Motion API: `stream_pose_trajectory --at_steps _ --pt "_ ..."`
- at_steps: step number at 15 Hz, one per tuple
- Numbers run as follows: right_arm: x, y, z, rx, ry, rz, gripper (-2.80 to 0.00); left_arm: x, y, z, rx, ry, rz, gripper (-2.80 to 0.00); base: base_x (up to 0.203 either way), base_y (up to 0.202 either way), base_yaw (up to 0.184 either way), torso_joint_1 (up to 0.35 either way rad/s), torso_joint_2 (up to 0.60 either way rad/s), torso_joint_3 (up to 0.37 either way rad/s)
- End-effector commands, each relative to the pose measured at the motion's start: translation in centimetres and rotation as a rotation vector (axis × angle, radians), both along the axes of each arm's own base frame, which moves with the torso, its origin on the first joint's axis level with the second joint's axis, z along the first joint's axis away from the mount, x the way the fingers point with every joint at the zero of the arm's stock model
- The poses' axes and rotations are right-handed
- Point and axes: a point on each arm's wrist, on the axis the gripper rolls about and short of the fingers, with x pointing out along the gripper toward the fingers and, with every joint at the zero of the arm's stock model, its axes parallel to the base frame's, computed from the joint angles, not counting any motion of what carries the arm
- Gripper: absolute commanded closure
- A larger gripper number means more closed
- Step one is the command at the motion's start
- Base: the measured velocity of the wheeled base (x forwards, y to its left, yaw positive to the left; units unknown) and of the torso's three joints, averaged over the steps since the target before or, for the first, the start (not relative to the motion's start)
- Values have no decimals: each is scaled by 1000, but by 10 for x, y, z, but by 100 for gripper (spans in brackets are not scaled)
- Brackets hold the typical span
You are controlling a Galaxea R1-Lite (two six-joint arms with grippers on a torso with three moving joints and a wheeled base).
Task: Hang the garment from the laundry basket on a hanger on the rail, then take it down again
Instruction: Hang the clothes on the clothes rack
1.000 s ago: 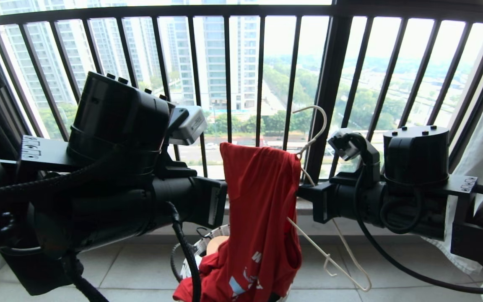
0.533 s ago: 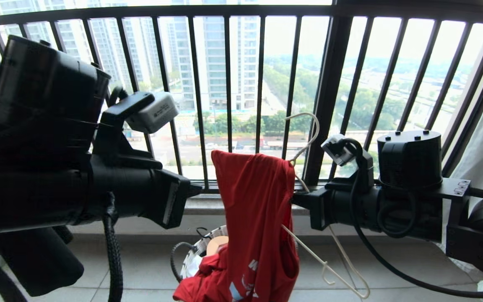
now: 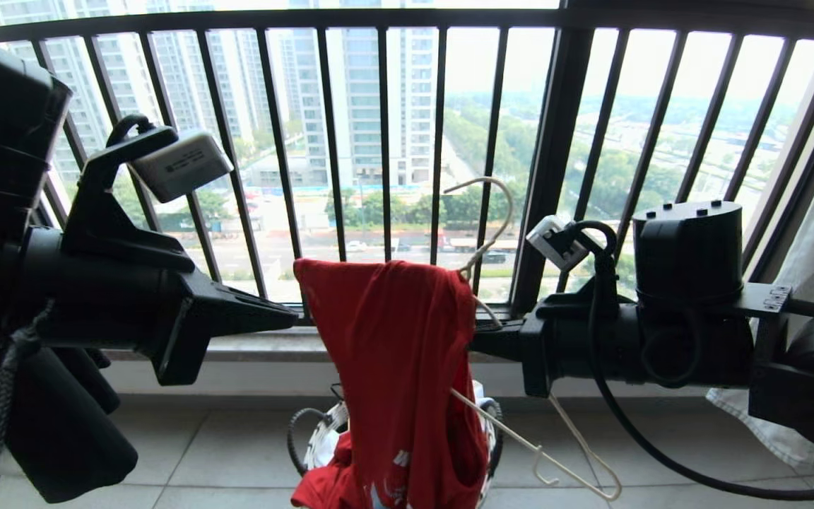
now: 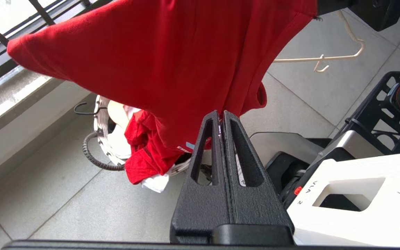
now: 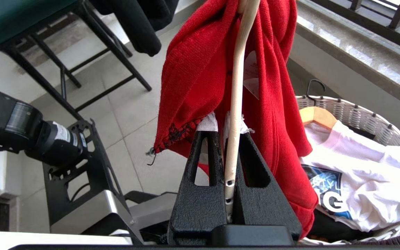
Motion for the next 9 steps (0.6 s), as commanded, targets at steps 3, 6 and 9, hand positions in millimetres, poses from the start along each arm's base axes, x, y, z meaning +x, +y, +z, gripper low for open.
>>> stream_pose_trajectory --at_steps 3,6,9 --pt "-7 10 -4 7 38 157 0 0 3 -2 13 26 -65 0 0 0 0 0 0 0" --pt "-10 23 -19 -51 42 226 0 -10 6 0 -12 44 -125 0 0 0 0 0 0 0" --pt "-19 27 -19 -55 42 254 0 -12 6 -6 16 48 -176 -280 0 0 0 0 0 0"
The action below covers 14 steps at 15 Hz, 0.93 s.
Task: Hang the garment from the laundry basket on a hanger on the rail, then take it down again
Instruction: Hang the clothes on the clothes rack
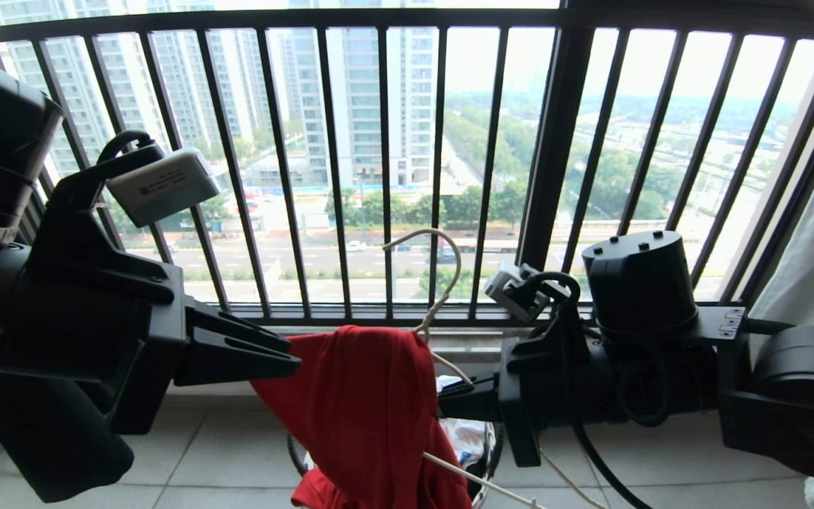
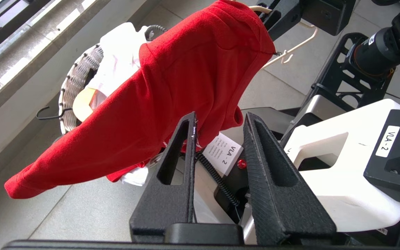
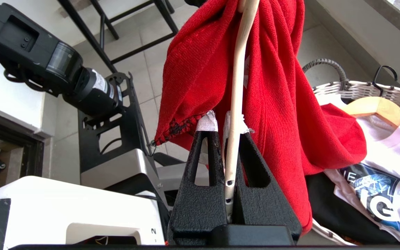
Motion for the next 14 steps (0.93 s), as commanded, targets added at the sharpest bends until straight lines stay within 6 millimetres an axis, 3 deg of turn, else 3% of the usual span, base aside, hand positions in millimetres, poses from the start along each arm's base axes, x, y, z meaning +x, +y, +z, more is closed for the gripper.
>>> stream_pose_trajectory --at_steps 1,6,14 --pt "-6 3 1 4 -2 23 0 -1 0 -3 7 3 -16 -280 0 0 0 0 0 0" --pt "-19 0 13 28 -29 46 0 -1 -1 -7 -38 30 -101 -280 0 0 0 0 0 0" --pt "-28 5 13 32 -19 88 0 5 -4 -6 -70 -35 -103 -280 0 0 0 0 0 0"
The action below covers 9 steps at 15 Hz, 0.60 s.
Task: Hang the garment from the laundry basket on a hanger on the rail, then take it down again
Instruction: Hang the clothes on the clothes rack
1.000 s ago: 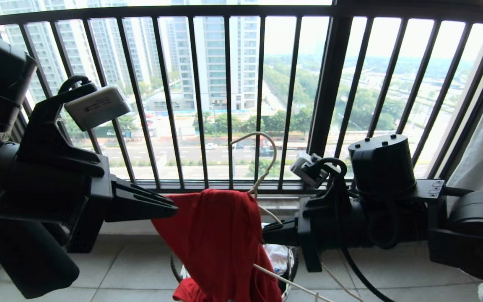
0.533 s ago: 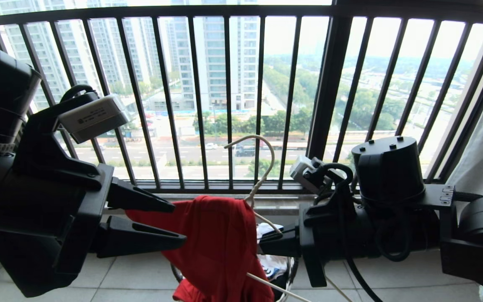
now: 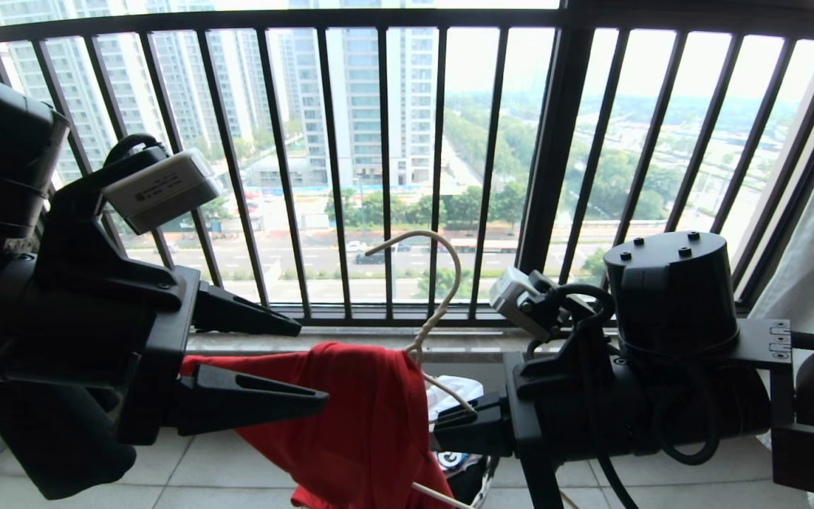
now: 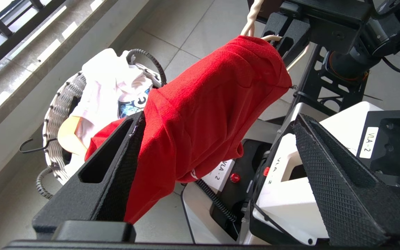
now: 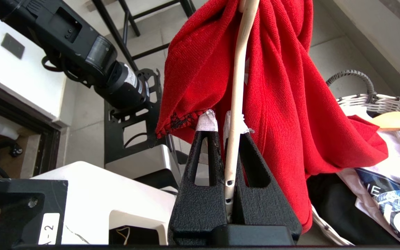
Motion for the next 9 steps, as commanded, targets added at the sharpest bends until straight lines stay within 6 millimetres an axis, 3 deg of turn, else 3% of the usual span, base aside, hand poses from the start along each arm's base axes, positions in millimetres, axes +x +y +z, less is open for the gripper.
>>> stream_pose_trajectory --at_steps 1,9 --pt "0 0 1 5 -4 5 0 10 -5 -2 6 4 -11 -280 0 0 0 0 0 0" --pt "-2 -4 7 18 -20 -8 0 52 -27 -20 65 -1 -73 -280 0 0 0 0 0 0"
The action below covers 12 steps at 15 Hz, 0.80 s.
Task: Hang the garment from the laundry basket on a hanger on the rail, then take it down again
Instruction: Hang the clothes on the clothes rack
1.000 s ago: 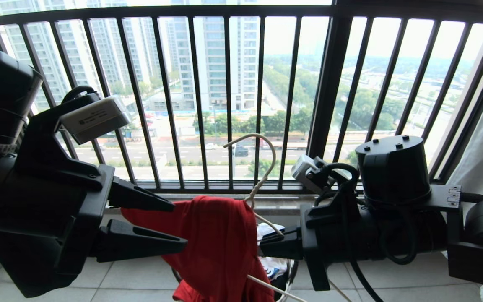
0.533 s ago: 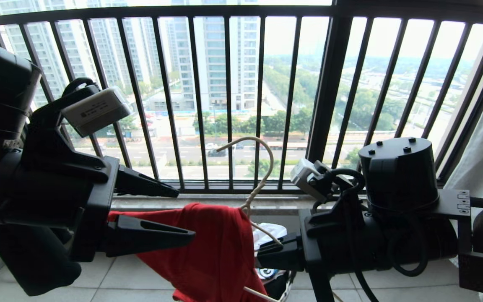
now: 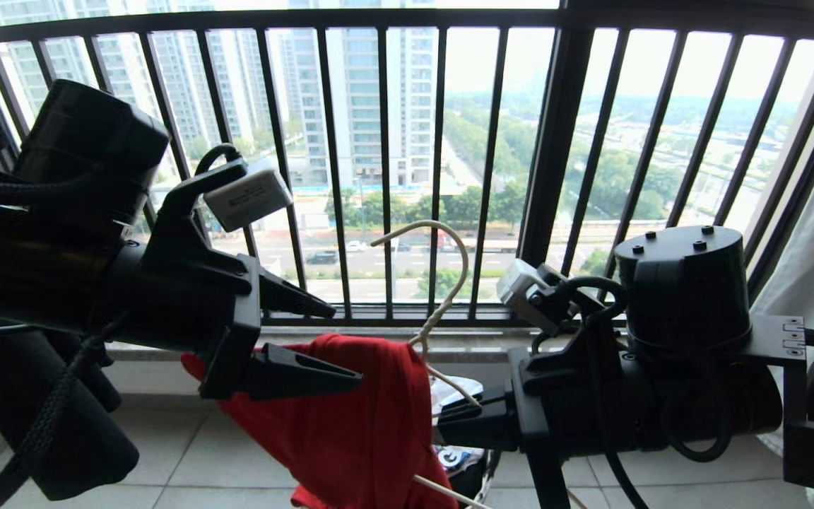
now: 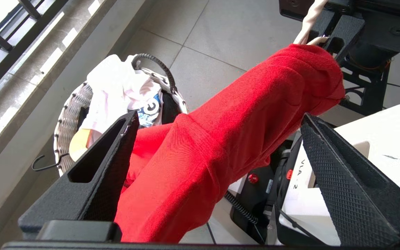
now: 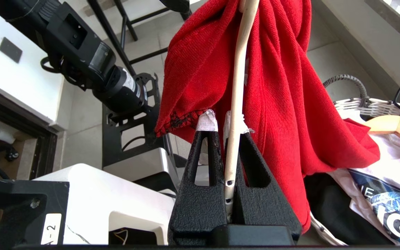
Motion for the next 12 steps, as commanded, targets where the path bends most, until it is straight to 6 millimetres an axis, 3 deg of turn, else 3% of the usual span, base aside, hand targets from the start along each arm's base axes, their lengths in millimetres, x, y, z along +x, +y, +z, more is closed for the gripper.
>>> stream_pose_trajectory --at_steps 1,12 --pt "0 -2 2 7 -7 -4 0 15 -7 -11 21 40 -5 -280 0 0 0 0 0 0" --pt "3 -6 4 13 -13 -21 0 24 -13 -23 18 93 -39 -280 0 0 0 0 0 0"
